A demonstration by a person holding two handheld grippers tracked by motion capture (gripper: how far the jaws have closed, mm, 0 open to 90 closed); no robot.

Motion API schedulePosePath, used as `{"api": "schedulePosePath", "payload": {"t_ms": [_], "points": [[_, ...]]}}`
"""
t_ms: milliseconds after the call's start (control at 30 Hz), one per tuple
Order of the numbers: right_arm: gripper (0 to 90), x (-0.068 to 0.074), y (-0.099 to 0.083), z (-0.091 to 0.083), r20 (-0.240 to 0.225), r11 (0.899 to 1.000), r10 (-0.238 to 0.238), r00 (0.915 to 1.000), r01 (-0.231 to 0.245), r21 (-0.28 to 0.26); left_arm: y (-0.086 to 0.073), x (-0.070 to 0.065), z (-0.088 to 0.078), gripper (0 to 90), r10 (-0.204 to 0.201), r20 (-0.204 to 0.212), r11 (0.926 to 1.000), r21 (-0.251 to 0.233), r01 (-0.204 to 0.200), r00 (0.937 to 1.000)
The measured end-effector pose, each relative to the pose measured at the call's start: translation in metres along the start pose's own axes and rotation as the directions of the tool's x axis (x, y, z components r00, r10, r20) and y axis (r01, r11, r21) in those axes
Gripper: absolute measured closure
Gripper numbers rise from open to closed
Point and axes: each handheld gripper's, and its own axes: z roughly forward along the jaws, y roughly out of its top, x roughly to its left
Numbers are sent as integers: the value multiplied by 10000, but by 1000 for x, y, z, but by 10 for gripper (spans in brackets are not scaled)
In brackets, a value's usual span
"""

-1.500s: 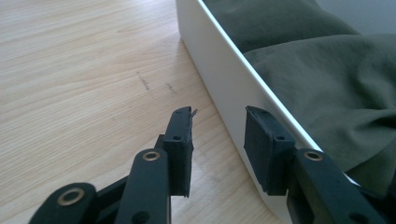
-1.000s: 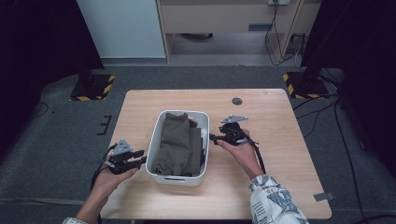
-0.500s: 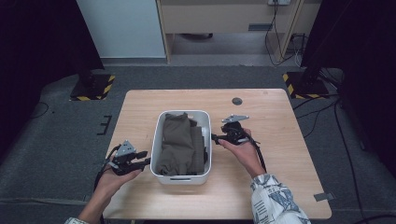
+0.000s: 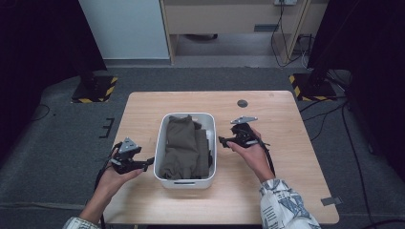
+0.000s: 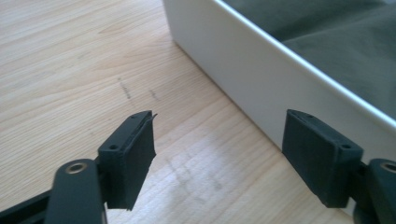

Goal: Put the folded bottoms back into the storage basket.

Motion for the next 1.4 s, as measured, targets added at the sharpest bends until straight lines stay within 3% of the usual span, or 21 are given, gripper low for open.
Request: {"api": "schedulePosePath", "payload": {"t_ms": [400, 933, 1267, 1400], "points": [[158, -16, -4, -15, 400, 9996, 237, 9989, -231, -139, 3, 11, 5, 149, -413, -394, 9987, 268, 424, 9984], [138, -39, -17, -38, 706, 9985, 470, 9964, -448, -323, 6, 30, 8, 141, -640, -855, 9967, 451, 681, 9943], [132, -56, -38, -46, 1124, 9977, 668, 9914, -655, -150, 2, 33, 18, 132, -748, -1030, 9935, 775, 830, 9919], [124, -64, -53, -48, 1211, 9966, 804, 9894, -822, 97, -2, 32, 25, 128, -616, -1054, 9920, 1036, 725, 9925]]}}
